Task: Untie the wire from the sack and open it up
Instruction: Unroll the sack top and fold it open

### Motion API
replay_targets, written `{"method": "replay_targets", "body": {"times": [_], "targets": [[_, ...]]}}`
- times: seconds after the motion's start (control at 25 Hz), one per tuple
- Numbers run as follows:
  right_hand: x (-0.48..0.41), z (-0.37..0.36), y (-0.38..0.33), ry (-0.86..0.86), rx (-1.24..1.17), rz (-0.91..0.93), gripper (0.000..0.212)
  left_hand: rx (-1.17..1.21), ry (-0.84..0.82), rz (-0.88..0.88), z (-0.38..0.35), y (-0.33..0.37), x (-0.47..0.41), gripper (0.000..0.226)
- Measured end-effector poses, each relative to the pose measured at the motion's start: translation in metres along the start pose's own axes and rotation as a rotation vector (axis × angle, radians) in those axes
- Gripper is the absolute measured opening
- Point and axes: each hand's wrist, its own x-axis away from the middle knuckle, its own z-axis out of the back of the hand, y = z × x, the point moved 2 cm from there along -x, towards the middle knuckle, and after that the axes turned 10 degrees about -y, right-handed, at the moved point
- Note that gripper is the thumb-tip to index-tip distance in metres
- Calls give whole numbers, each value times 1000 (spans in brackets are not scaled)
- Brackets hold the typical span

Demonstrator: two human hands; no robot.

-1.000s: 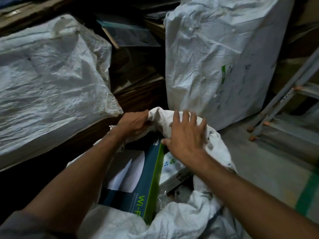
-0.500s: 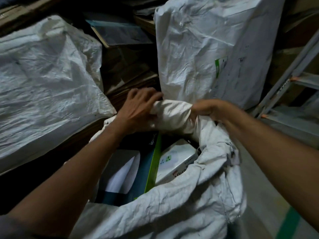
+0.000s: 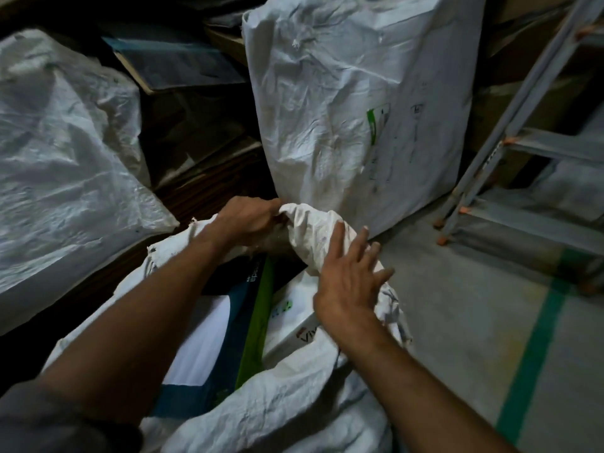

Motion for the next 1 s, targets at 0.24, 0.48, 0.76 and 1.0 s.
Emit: {"method": "replay_targets", "body": {"times": [0.24, 0.48, 0.76, 1.0], "targets": [[-53, 25, 77, -341, -623, 0, 28, 130, -128, 14, 2, -7, 14, 38], [-58, 32, 108, -433, -685, -11, 26, -332, -99, -439, 20, 79, -6, 103], [41, 45, 89, -293, -262, 812, 79, -31, -353, -245, 30, 69, -29, 58], [56, 54, 87, -689, 99, 925, 95, 69, -213, -114, 58, 64, 26, 84]]}}
